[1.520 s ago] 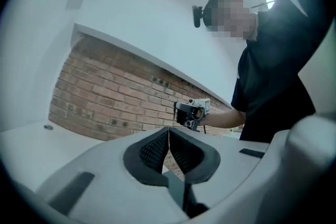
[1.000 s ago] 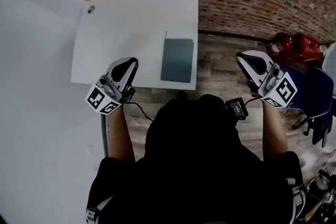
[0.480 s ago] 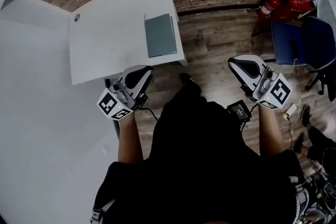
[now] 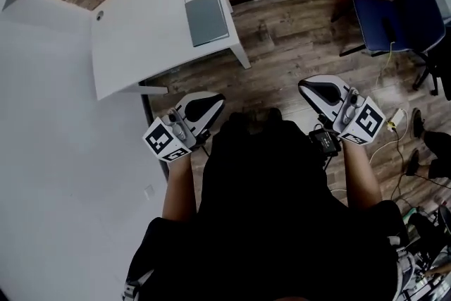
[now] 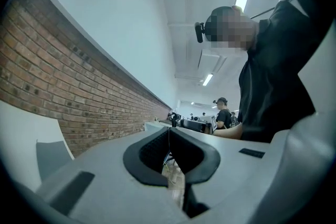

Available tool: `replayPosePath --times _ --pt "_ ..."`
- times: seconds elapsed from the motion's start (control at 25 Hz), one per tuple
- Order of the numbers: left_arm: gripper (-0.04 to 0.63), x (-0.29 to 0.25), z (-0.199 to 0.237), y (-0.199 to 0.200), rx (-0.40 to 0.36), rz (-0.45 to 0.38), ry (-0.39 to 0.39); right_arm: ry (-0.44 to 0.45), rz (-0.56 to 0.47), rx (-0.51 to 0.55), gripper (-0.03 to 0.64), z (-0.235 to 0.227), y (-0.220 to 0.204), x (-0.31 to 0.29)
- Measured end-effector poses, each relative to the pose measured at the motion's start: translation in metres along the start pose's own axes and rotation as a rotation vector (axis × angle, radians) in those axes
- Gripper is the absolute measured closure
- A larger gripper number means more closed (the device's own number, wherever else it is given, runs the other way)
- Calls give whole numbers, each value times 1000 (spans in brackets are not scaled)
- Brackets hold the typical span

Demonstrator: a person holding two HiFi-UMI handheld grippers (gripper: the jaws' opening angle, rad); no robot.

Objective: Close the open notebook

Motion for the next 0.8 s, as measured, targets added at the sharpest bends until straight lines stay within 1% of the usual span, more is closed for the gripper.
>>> replayPosePath --times 0.16,0.28,0.56,0.68,0.8 --pt "575 26 -13 3 15 -24 -52 -43 7 21 611 34 -5 -6" --pt "575 59 -17 12 9 -25 -84 -79 4 47 611 65 -8 -22" --pt "575 157 -24 30 -10 -48 -75 -103 44 60 611 146 -38 -72" --pt "575 181 -29 35 0 -54 -103 -131 42 46 611 175 -47 -83" --pt "575 192 -35 37 15 -64 -135 -151 45 46 611 200 -53 -88"
Point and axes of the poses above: the fingertips, and each gripper's own axes: x backward along the fingers, z to its left, y out of its top, the point moved 2 cm from there along x, backward along the fingers, and after that the axes turned 9 degrees about -z, right-handed, at the moved point
